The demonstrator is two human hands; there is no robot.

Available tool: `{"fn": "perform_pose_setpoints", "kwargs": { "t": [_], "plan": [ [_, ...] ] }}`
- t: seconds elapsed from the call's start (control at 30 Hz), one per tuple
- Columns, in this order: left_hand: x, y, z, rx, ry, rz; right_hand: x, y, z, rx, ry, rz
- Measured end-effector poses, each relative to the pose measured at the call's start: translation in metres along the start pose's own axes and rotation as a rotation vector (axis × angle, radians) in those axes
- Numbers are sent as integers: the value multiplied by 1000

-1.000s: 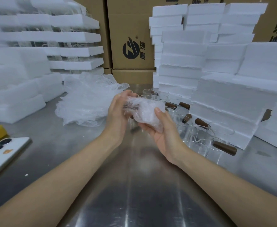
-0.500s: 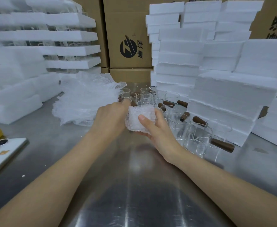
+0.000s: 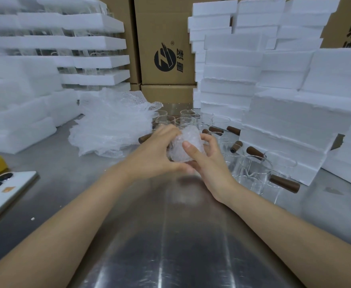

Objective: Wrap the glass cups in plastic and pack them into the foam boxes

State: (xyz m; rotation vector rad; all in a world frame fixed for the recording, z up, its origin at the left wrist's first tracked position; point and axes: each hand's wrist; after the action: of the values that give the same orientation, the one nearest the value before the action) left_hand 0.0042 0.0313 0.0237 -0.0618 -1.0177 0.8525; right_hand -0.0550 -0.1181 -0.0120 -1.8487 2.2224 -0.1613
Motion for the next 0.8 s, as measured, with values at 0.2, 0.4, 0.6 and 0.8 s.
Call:
{"fn": "perform_pose_setpoints", "kwargs": {
  "t": [0.2, 0.4, 0.6, 0.8],
  "plan": [
    [0, -3, 1, -110, 62, 196, 0, 0, -1, -11, -184, -127],
    [1, -6, -4, -84, -27, 143, 2, -1, 4, -48, -279, -180],
    [-6, -5, 2, -64, -154, 92, 5, -3, 6, -32, -202, -173],
    [-13, -2, 10, -93, -218, 96, 3, -3, 5, -65, -250, -164]
  ]
}}
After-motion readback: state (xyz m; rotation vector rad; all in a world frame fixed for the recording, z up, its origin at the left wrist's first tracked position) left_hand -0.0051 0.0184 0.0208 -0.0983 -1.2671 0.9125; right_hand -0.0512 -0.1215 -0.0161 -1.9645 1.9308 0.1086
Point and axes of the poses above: each hand's wrist, its own y-axis away from the middle knuckle, its own x-axis out of the back of the hand, z = x × y, and after that the axes turned 8 degrees about y, right-handed
